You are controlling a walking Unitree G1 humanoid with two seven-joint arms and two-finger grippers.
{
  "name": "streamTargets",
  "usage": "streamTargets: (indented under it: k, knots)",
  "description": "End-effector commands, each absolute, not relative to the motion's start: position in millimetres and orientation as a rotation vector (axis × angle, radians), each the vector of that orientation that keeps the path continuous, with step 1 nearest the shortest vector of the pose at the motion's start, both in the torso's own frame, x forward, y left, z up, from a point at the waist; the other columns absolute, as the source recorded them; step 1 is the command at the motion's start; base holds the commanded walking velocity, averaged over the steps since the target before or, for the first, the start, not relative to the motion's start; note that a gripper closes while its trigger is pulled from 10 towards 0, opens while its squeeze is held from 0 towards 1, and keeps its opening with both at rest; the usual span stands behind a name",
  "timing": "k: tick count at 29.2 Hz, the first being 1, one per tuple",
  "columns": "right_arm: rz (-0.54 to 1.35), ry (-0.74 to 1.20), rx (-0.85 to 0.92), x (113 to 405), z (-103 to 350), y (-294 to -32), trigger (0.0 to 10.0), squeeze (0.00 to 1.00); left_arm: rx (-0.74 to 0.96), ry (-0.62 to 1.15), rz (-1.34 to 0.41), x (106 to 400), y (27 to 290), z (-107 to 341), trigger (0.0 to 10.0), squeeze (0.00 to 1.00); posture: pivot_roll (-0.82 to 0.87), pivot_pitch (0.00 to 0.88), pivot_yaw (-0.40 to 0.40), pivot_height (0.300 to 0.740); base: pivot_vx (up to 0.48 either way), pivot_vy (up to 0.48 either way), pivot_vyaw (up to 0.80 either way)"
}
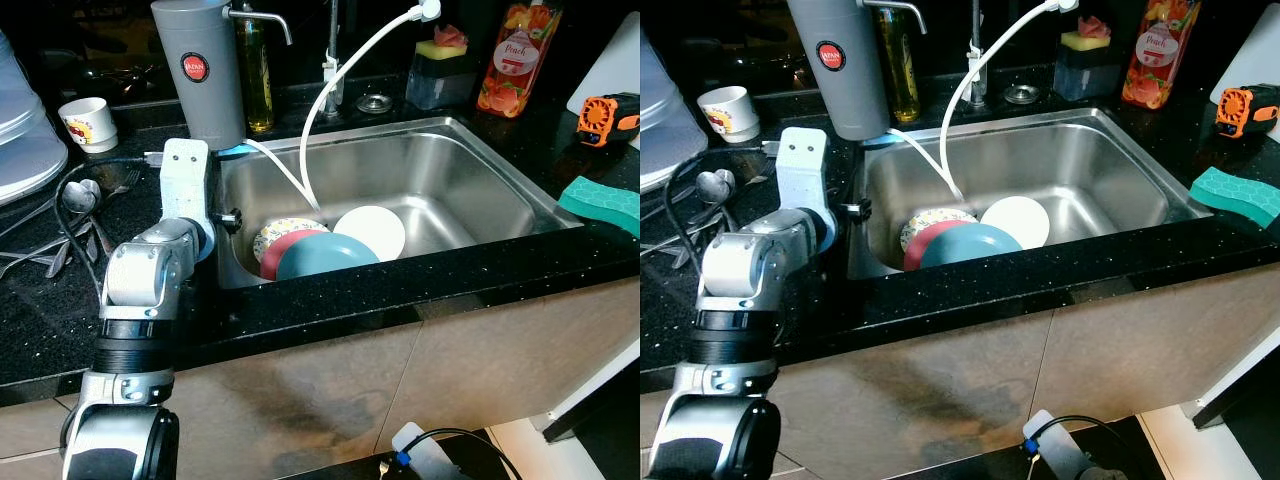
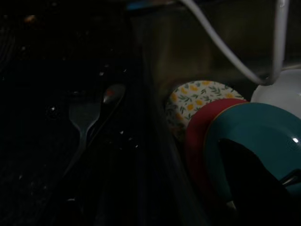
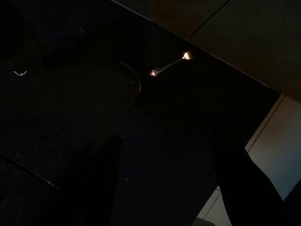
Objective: Kitchen organization
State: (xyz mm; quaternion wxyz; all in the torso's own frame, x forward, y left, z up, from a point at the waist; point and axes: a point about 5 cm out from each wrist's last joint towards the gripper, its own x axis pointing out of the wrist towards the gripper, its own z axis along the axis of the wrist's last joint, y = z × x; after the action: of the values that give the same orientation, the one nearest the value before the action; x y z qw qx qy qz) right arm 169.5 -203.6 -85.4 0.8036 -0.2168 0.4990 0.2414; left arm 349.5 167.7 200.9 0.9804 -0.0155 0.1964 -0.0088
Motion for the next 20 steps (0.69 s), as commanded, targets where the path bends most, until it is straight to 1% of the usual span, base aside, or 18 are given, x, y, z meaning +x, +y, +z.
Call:
streamTargets:
  k: [1,4,8,15,16,17,18,20]
  knots:
    - [0.529,1.067,-0.466,168.9,-86.0,-200.9,10.0,0.00,-0.089,0.460,-0.025,347.0,166.8,185.1,10.0,0.00,0.05,0.000,0.060,0.740,0.000,0.000,0.00]
    - [0.528,1.067,-0.466,168.8,-86.0,-201.2,10.0,0.00,-0.129,0.488,-0.030,345.7,164.5,177.5,10.0,0.00,0.05,0.000,0.060,0.740,0.000,0.000,0.00]
    - [0.527,1.067,-0.466,168.9,-85.9,-201.4,10.0,0.00,-0.133,0.511,-0.024,345.1,165.5,171.9,10.0,0.00,0.05,0.000,0.060,0.740,0.000,0.000,0.00]
    - [0.524,1.067,-0.466,168.8,-86.0,-201.5,10.0,0.00,-0.089,0.578,0.003,342.8,172.6,155.1,10.0,0.00,0.04,0.000,0.063,0.740,0.000,0.000,0.00]
    - [0.523,1.066,-0.466,168.8,-86.0,-201.3,10.0,0.00,-0.078,0.591,0.017,341.9,177.1,150.4,5.7,0.00,0.04,0.000,0.065,0.740,0.000,0.000,0.00]
    - [0.523,1.066,-0.466,168.8,-86.0,-201.3,10.0,0.00,-0.075,0.594,0.022,341.6,178.6,149.1,5.7,0.00,0.04,0.000,0.065,0.740,0.000,0.000,0.00]
    - [0.522,1.066,-0.466,168.8,-86.0,-201.3,10.0,0.00,-0.072,0.599,0.029,341.3,180.6,147.5,0.0,0.00,0.04,0.000,0.065,0.740,0.000,0.000,0.00]
    - [0.522,1.066,-0.466,168.6,-86.2,-201.1,10.0,0.00,-0.050,0.618,0.047,340.1,186.2,142.4,0.0,0.00,0.04,0.000,0.067,0.740,0.000,0.000,0.00]
